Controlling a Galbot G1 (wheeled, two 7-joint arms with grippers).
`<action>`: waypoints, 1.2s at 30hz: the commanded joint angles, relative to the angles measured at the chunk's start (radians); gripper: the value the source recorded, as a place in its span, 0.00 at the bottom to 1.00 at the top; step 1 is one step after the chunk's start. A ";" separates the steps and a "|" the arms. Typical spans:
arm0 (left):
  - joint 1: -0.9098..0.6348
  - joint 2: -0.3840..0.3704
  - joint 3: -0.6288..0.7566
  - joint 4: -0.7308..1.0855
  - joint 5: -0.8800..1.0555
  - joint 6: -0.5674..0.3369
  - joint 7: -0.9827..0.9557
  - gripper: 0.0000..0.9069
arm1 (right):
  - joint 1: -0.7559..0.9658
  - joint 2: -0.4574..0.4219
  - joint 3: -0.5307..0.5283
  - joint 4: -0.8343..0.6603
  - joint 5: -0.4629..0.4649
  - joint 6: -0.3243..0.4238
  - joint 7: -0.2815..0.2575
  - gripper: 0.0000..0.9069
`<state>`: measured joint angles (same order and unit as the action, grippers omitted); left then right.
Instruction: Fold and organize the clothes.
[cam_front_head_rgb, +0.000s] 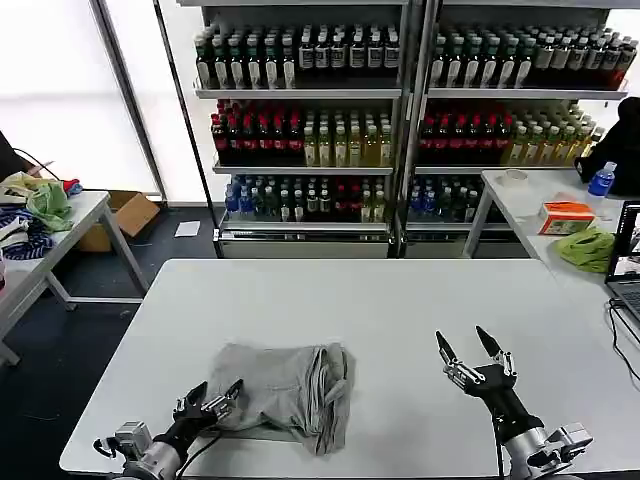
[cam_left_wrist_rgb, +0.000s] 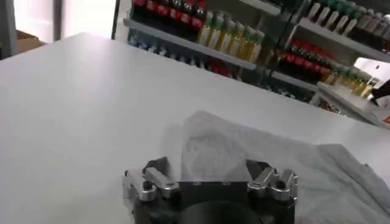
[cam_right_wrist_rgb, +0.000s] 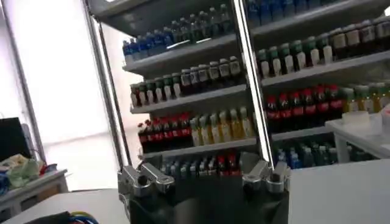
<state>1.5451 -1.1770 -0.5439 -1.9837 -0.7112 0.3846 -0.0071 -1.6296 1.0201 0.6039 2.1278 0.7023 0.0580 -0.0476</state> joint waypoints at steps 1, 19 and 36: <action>-0.012 -0.020 0.025 0.025 -0.008 0.000 -0.003 0.01 | -0.005 0.005 0.004 -0.003 -0.004 0.008 -0.002 1.00; -0.008 -0.089 0.011 -0.101 -0.061 0.007 -0.059 0.01 | 0.000 0.018 0.000 0.008 -0.006 0.015 -0.004 1.00; 0.097 0.117 -0.517 -0.074 -0.136 0.041 0.016 0.01 | 0.074 -0.005 -0.021 -0.013 0.023 0.010 0.002 1.00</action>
<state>1.5945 -1.2268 -0.7258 -2.0874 -0.7980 0.4056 -0.0327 -1.5818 1.0164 0.5900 2.1218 0.7170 0.0663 -0.0470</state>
